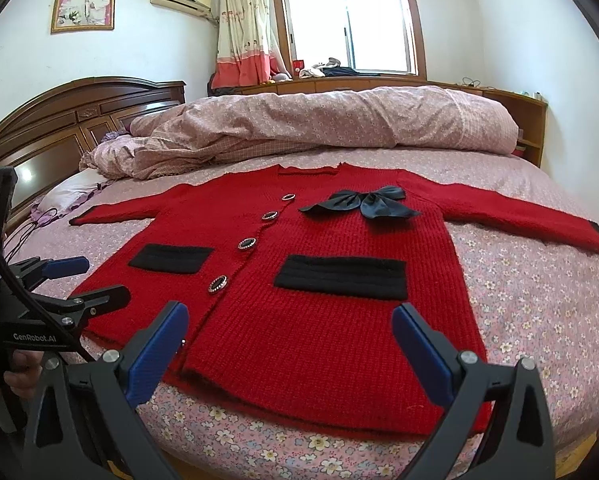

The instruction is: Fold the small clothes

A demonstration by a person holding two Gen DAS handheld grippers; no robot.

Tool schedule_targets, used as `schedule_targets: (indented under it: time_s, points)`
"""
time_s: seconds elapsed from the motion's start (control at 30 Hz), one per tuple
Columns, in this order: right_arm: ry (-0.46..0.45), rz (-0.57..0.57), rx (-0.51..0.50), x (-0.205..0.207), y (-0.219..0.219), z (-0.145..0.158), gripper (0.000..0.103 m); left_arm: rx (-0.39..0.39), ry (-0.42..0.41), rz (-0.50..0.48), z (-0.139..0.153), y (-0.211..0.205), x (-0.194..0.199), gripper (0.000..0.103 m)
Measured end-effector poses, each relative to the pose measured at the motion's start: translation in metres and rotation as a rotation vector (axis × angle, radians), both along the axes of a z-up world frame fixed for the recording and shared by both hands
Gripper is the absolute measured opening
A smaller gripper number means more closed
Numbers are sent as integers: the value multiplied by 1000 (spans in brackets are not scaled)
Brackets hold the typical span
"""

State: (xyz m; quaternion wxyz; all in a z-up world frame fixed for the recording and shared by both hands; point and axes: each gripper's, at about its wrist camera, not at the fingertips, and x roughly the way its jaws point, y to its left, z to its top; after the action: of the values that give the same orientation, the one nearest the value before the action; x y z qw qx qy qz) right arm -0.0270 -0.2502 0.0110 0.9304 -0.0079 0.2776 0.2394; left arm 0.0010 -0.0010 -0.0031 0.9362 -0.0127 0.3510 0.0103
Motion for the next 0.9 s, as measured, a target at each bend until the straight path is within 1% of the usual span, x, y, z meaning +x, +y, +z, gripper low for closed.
schedule_targets:
  time_s: [0.07, 0.6, 0.9]
  points:
    - [-6, 11, 12, -1, 0, 1, 103, 1, 1, -1, 0, -1, 0, 99]
    - [-7, 18, 4, -1, 3, 0, 103, 0, 1, -5, 1, -1, -1, 99]
    - [-15, 17, -16, -2, 5, -1, 103, 1, -1, -8, 1, -4, 0, 99]
